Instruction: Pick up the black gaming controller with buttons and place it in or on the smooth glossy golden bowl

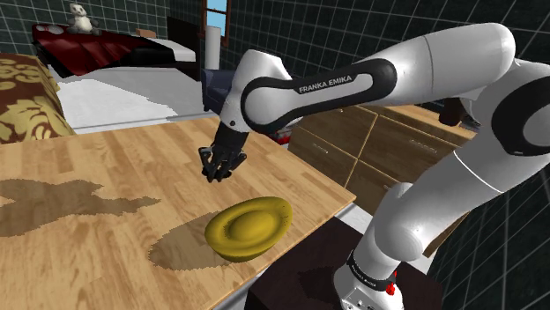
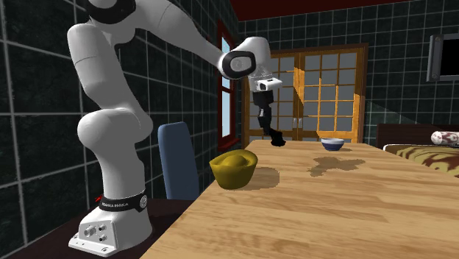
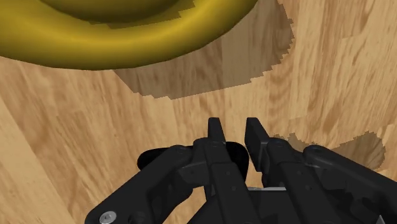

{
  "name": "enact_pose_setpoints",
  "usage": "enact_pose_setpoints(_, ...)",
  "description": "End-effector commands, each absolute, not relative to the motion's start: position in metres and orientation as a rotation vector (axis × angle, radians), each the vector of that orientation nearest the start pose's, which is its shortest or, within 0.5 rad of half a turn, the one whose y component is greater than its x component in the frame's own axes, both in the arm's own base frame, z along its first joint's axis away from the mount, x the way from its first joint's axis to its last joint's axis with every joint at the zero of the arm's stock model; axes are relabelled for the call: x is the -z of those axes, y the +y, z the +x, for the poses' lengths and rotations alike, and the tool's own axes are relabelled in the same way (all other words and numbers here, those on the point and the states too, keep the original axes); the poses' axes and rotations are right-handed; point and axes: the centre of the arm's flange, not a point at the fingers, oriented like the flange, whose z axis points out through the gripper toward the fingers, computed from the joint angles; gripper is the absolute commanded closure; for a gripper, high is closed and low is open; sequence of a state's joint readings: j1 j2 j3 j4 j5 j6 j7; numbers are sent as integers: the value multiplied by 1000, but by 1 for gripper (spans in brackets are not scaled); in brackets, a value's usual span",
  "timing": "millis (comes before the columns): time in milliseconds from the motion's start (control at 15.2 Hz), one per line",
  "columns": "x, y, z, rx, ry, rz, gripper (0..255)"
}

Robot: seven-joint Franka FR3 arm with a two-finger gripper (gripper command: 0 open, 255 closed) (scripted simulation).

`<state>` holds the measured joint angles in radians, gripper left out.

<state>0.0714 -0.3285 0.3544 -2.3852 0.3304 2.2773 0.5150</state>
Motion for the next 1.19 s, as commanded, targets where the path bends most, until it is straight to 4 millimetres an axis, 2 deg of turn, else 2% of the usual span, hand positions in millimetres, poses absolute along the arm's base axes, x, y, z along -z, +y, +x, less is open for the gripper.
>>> enact_pose_setpoints(0, -456, 203, 393, 170, 412, -2870, 255)
enact_pose_setpoints(594, -458, 193, 275, 170, 412, -2870, 255)
enact_pose_setpoints(1122, -416, 193, 275, 170, 412, -2870, 255)
